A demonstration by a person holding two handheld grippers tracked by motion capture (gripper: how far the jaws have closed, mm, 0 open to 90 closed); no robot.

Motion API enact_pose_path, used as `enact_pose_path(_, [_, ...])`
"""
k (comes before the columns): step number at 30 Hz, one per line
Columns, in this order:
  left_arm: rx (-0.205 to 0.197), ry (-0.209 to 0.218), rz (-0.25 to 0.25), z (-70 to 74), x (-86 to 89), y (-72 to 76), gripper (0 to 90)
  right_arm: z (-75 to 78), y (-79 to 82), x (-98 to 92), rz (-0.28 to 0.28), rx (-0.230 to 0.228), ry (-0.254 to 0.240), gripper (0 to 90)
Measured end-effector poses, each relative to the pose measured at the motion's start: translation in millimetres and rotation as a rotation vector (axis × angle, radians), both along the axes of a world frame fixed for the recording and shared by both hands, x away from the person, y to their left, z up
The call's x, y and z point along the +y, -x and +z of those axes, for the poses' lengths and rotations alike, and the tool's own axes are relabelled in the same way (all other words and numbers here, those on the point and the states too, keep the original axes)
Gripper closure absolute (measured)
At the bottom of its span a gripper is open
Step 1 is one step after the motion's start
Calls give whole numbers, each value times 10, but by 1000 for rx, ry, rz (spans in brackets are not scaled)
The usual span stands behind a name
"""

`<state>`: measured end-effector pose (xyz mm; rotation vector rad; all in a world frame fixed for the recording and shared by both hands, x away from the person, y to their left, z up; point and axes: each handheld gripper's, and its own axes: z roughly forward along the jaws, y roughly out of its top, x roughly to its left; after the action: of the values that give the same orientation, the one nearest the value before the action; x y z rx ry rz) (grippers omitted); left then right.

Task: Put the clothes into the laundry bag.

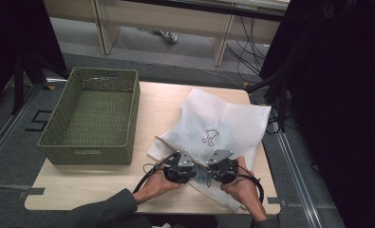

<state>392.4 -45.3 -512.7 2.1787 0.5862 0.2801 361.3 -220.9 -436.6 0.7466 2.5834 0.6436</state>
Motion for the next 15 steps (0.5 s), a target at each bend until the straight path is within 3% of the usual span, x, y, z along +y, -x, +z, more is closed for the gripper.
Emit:
enact_pose_path(1, [11,20,24,-14,-51,-12,800,32,-7,-30,16,-1,-11,862])
enact_pose_path(2, [-3,18,40,-28,-122,-53,833,39,-8,-38,21,0,-15,863])
enact_pose_path(3, [-15,-19,20,-20,-139,-98,854,42,-7,-45,17,-8,-20,864])
enact_pose_path(4, [-29,53,81,-27,-225,-140,860,29,-14,-44,30,-17,-39,865])
enact_pose_path(5, [-39,34,80,10,-230,-202,867,42,8,-42,5,-4,-41,866])
enact_pose_path(8, [-44,79,104,62,-300,-324,870,84,13,-58,-20,23,-76,867])
enact_pose_path(9, [-66,92,126,40,-334,-350,870,99,-1,-74,-13,16,-76,868])
enact_pose_path(11, [-52,113,129,-10,-359,-374,867,107,-21,-109,-20,14,-91,867])
enact_pose_path(13, [-71,87,124,-45,-366,-369,857,60,-47,-137,-41,18,-107,867])
enact_pose_path(15, [-53,81,107,-42,-344,-367,829,10,-58,-155,-49,40,-119,866])
